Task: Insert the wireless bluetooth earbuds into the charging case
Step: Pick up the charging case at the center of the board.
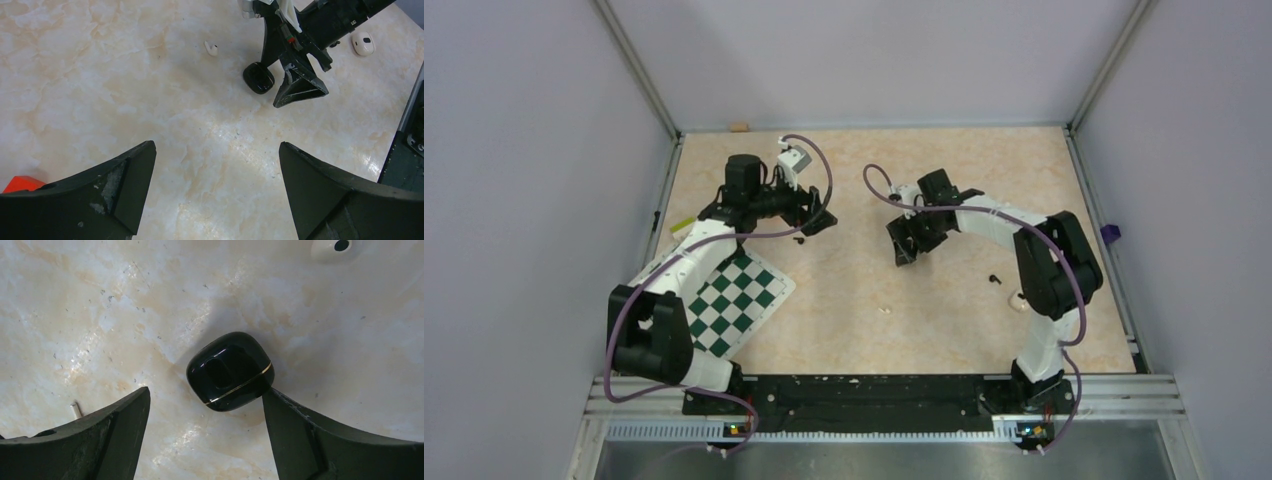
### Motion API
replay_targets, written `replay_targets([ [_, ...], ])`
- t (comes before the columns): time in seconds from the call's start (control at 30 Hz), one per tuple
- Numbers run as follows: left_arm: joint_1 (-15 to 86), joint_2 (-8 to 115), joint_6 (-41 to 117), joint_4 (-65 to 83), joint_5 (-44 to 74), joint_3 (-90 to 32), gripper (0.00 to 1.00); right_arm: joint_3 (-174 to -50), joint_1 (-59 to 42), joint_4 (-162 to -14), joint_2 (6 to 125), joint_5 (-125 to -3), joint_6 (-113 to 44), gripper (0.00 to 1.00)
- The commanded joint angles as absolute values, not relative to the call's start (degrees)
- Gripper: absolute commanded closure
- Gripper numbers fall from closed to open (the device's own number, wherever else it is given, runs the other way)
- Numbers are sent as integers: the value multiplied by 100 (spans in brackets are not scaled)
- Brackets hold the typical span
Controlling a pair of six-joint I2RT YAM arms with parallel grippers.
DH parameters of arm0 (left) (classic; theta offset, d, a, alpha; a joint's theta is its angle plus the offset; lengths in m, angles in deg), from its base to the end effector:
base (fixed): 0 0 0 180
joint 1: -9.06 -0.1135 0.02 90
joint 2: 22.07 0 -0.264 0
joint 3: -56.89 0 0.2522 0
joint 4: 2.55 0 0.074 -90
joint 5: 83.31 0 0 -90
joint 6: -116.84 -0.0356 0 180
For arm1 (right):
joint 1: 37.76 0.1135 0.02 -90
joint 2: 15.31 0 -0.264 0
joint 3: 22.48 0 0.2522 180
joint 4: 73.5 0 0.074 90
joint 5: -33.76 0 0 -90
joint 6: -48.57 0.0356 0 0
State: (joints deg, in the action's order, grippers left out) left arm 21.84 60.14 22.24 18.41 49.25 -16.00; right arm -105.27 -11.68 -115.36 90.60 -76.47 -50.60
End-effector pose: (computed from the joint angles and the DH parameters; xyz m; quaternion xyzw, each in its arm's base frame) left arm 0.3064 -0.0942 0.2837 0.3007 0.7715 -0.3470 0.4403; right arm 0.3267 0.1736 0.1710 -0.3273 0.9045 0.2009 0.1857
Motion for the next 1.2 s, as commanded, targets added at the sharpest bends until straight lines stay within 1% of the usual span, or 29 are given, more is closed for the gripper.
replay_targets([
  [0.0, 2168, 5799, 2236, 1561, 4937, -1550, 1, -10797, -1168, -11359, 9200, -7903, -5016, 18],
  [0.2, 2163, 5815, 2229, 1524, 4907, -1529, 1, -10869, -1029, -11223, 9266, -7928, -5040, 17],
  [0.37, 2163, 5826, 2235, 1515, 4914, -1514, 1, -10780, -828, -11154, 9253, -7162, -5183, 19],
  [0.47, 2163, 5838, 2263, 1486, 4880, -1489, 1, -10563, -726, -10973, 9087, -6587, -5352, 26],
  [0.6, 2165, 5947, 2493, 1349, 4788, -1463, 1, -10349, -586, -10852, 8966, -6208, -5492, 36],
  [0.8, 2154, 6056, 3156, 855, 4579, -1317, 1, -10182, -405, -10684, 8923, -5836, -5645, 56],
  [0.93, 2122, 6057, 3511, 612, 4500, -1202, 1, -9934, -399, -10420, 8680, -5668, -5830, 68],
  [1.07, 2119, 6081, 3770, 507, 4512, -1211, 1, -9625, -397, -9994, 7992, -5710, -6102, 70],
  [1.17, 2128, 6218, 3967, 615, 4807, -1519, 2, -9480, -401, -9731, 7218, -5910, -6255, 70],
])
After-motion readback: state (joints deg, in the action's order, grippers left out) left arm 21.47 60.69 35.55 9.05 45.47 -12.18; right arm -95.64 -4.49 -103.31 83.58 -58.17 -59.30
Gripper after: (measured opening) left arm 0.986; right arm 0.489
